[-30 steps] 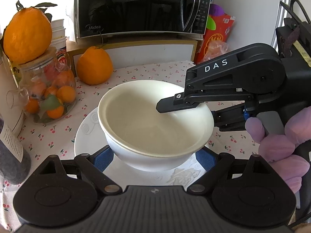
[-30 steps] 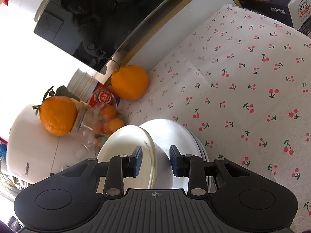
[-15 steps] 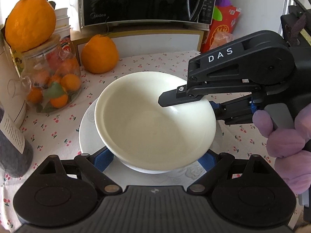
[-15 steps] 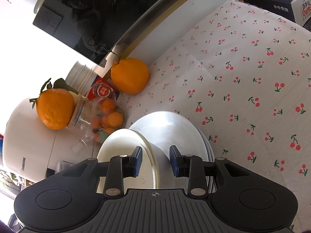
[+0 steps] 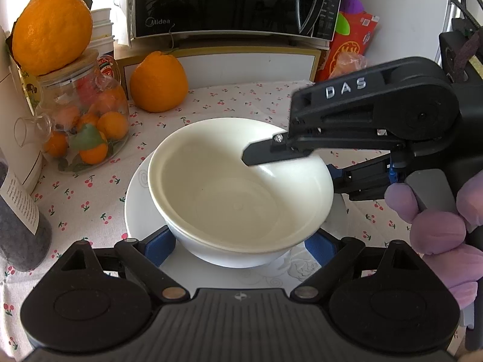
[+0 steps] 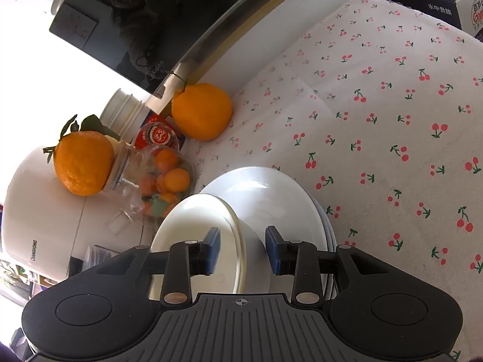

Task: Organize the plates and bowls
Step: 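Lower the nested bowls onto the white plate stack, then open both grippers to release the bowls on the plates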

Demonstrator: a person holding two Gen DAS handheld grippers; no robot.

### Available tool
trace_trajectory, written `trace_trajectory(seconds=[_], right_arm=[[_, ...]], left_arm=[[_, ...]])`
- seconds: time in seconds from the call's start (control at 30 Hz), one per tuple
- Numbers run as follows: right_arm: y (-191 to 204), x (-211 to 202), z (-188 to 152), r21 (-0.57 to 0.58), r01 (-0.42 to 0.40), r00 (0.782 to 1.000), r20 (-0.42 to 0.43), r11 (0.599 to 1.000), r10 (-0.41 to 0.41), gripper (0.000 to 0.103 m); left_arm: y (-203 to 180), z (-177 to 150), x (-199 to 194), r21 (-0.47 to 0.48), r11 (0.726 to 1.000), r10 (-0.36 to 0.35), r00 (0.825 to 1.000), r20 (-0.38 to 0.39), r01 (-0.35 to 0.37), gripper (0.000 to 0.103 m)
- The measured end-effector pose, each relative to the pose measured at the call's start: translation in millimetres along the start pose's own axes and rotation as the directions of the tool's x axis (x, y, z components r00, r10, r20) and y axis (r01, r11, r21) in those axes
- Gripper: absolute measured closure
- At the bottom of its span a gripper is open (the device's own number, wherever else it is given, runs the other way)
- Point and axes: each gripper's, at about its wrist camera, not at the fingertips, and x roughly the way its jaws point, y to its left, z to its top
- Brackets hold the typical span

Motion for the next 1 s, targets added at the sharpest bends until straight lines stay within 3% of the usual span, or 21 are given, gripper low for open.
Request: trace_trajectory(seconds=[0.13,0.4,1.0], right_arm=[[4,0,0,-0.017,-0.007,1.0,-0.002,1.0,0.006,0.047],[7,-5,1,-0.041,-0.011,1.0,0.008,0.999,0.011,0.039],[-2,-43,16,-0.025,-0.054,0.995,0.082,0.998,0.056,0.033]], left_arm=[[-1,0,1,-0.001,1.0,-0.005,1.0,-0.003,0.005,0.007],[1,0,-3,-0.022,1.0,-0.012,1.0,-0.002,0.012,0.004],[1,-6,-32,-0.026,1.0,-0.007,0.999,0.044,0.008,0.001]])
